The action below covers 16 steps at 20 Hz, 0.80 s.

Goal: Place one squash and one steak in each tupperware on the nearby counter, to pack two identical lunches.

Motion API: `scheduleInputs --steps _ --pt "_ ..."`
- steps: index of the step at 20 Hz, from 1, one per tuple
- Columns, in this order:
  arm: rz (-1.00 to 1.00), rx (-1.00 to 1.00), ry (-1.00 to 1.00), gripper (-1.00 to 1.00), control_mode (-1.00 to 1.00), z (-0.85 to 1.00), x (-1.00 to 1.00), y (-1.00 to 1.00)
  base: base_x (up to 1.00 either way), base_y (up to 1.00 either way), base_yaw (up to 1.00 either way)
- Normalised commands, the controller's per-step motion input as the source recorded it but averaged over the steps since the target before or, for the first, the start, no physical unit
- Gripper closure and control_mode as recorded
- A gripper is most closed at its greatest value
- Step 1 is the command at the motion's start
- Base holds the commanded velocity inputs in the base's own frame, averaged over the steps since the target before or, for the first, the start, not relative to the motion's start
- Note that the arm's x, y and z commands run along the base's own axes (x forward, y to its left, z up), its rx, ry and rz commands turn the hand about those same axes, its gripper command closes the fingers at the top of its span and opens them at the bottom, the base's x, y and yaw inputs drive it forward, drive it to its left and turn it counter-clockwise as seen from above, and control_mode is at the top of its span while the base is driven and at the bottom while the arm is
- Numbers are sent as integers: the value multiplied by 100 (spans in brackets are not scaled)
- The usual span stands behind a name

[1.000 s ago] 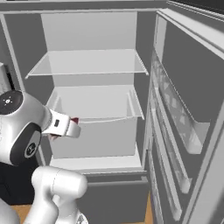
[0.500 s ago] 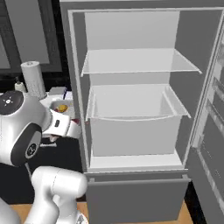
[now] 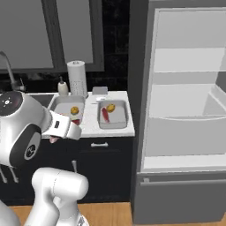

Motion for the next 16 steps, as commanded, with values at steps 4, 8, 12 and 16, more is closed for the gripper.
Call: scheduleInputs --steps 4,8,12,16 --pt "0 0 0 100 100 0 0 0 22 86 0" --pt "0 0 0 100 100 0 0 0 59 50 0" --pt "0 0 0 100 100 0 0 0 69 43 0" --pt "0 0 0 100 100 0 0 0 53 35 0"
